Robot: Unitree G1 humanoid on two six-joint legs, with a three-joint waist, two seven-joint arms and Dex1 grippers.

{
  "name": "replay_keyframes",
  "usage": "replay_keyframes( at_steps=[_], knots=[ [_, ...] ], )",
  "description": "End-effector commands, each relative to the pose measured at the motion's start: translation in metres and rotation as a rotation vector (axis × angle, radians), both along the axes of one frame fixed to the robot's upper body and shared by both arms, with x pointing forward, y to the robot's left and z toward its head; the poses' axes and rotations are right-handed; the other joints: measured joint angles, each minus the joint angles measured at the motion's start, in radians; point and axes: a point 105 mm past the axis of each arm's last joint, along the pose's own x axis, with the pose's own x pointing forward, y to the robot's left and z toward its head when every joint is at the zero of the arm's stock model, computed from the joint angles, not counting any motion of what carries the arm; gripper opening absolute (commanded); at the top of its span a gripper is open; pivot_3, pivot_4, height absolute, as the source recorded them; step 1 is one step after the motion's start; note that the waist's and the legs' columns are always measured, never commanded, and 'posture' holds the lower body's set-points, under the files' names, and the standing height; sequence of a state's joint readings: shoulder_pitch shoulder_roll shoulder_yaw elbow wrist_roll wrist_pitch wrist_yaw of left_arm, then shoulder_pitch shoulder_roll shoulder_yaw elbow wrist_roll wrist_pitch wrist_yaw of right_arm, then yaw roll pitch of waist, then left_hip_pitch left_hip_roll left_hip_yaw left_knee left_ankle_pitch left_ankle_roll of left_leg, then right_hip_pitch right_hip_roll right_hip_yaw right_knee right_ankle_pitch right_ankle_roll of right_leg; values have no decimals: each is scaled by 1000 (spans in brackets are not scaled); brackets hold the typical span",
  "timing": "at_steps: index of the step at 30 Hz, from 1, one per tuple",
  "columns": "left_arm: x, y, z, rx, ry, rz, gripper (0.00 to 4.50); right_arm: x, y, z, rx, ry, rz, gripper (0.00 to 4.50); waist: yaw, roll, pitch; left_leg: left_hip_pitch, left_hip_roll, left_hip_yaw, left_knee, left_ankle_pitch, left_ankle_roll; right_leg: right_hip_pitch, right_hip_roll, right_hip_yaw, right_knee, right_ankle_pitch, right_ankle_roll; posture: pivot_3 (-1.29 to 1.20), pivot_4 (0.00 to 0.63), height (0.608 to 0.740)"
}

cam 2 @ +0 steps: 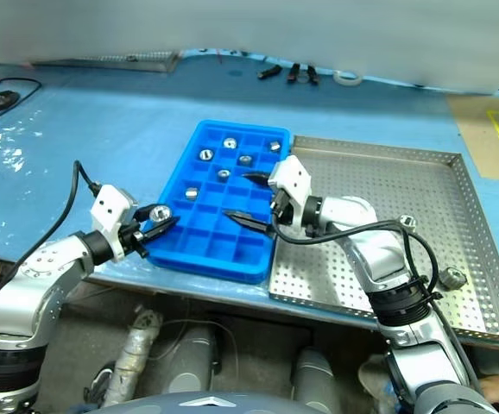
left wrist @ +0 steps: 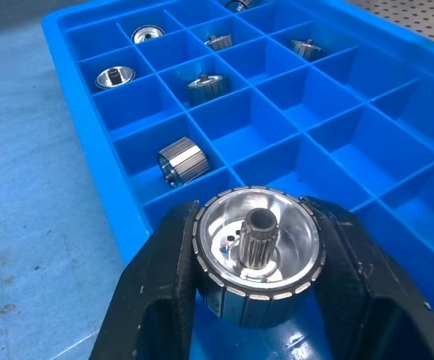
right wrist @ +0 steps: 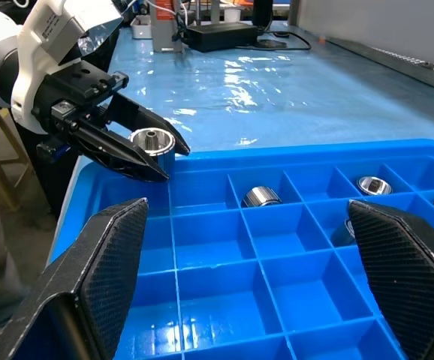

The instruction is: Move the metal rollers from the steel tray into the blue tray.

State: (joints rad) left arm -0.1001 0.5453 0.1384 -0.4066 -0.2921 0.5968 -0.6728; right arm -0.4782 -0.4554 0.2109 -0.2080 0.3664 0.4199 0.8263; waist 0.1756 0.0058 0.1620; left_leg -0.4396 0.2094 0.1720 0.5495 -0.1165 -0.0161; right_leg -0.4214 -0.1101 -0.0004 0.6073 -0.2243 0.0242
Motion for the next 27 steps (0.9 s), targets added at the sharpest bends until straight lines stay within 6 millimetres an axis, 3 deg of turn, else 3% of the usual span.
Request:
replay_keyframes(
  at_steps=[1,7,13,16,20,24,27],
  knots=[
    [-2,-1,1,6,-4,-30,2082,-1,-1,10,20,-49,-3,4500,0,0,0,0,0,0,0,0,0,0,0,0,0,0,0,278,150,740],
    [0,7,-2,51,7,-38,3890,-2,-3,12,27,-55,-25,4500,-1,0,0,0,0,0,0,0,-1,0,0,0,1,0,0,256,150,740],
    [14,-4,20,6,-57,-76,3890,-1,-4,19,42,-75,-52,4500,0,0,0,1,0,0,0,2,-2,0,0,0,2,0,0,212,150,740],
    [20,-19,32,-39,-81,-119,3890,0,-8,27,67,-86,-85,4500,-2,0,0,1,0,0,0,2,-3,0,0,1,3,0,0,184,150,740],
    [41,-41,50,-86,-137,-145,3890,5,-21,36,85,-118,-179,4500,-3,0,0,1,0,0,1,3,-5,0,0,1,4,0,0,110,150,740],
    [72,-86,60,-92,-179,-243,3890,11,-41,42,83,-159,-314,4500,-15,-1,0,1,-1,0,3,6,-7,0,0,2,7,1,0,18,150,740],
    [84,-121,63,-93,-200,-353,3890,10,-54,42,79,-182,-396,4500,-33,-1,-1,1,-2,0,5,6,-7,0,-1,3,8,1,1,-78,150,740]
  ],
)
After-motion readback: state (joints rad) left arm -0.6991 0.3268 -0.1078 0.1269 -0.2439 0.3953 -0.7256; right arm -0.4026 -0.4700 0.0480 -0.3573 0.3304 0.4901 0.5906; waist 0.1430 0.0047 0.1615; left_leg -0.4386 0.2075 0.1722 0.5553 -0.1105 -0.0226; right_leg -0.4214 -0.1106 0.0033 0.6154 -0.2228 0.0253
